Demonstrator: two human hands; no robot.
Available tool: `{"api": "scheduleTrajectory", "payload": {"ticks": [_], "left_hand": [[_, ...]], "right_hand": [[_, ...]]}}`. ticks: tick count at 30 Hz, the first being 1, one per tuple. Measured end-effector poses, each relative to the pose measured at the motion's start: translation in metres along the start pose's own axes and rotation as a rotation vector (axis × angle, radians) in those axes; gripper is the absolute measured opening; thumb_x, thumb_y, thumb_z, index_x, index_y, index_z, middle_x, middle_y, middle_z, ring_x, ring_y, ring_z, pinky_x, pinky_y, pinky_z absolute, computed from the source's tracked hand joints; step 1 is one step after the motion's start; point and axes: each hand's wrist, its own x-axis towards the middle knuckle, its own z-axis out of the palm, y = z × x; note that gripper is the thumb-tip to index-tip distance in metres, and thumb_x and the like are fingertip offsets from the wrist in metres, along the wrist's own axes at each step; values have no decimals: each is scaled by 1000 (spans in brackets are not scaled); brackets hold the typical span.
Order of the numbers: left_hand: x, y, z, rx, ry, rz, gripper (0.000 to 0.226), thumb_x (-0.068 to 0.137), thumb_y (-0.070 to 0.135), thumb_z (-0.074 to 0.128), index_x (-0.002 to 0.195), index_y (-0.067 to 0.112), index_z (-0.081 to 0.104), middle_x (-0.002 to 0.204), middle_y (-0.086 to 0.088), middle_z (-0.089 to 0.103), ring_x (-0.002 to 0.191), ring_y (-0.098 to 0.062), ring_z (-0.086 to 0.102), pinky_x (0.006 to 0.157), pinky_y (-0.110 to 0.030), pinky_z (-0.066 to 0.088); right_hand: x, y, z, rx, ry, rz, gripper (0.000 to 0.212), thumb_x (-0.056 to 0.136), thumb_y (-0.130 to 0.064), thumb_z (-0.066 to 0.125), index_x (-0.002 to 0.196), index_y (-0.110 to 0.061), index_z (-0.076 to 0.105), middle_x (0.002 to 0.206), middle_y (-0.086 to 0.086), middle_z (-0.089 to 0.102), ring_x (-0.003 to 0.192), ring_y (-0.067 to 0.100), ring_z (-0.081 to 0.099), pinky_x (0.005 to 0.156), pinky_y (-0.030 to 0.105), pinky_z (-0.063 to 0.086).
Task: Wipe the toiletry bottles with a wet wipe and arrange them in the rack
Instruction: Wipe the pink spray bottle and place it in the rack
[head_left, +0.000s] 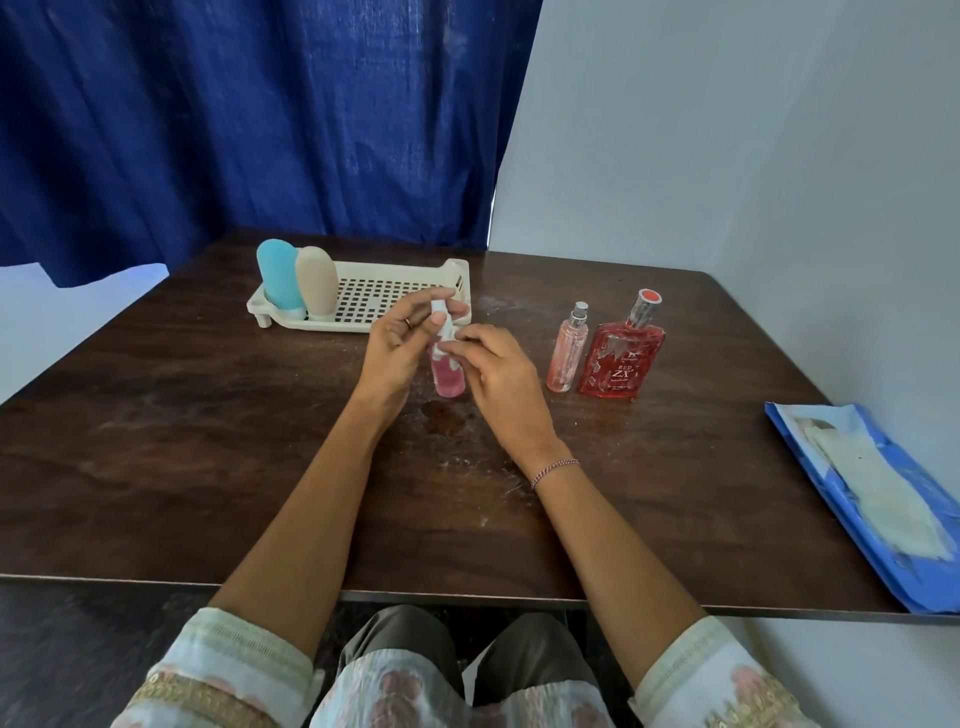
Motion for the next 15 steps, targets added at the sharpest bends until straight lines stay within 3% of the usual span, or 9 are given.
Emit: {"api": "scheduleTrajectory", "payload": {"ticks": [3,7,10,15], "left_hand": [[0,1,1,11,-39,-7,23,93,7,54,114,10,59,107,-8,68,109,-27,61,91,-34,50],[0,0,4,1,-67,-44,21,91,10,55,111,11,60,106,-7,69,109,-26,61,95,-41,49],[1,-1,0,-8,-82,-50,22,93,11,53,114,10,58,110,-8,68,112,-27,60,98,-44,47],[1,0,5,21,-76,-57,24,97,8,46,118,12,56,113,-7,66,112,-24,60,94,-36,50]], "right_hand": [[0,2,-1,-38,-22,-27,30,81,3,63,111,-2,66,112,10,59,106,20,51,97,26,44],[2,10,1,-27,37,139,23,83,2,59,105,0,65,109,10,56,103,20,53,93,26,46],[2,11,3,-17,37,123,22,83,5,60,104,0,65,107,10,56,101,20,54,92,25,46],[2,12,3,61,53,101,20,84,3,60,103,-2,68,106,9,59,100,19,56,92,26,48]]}}
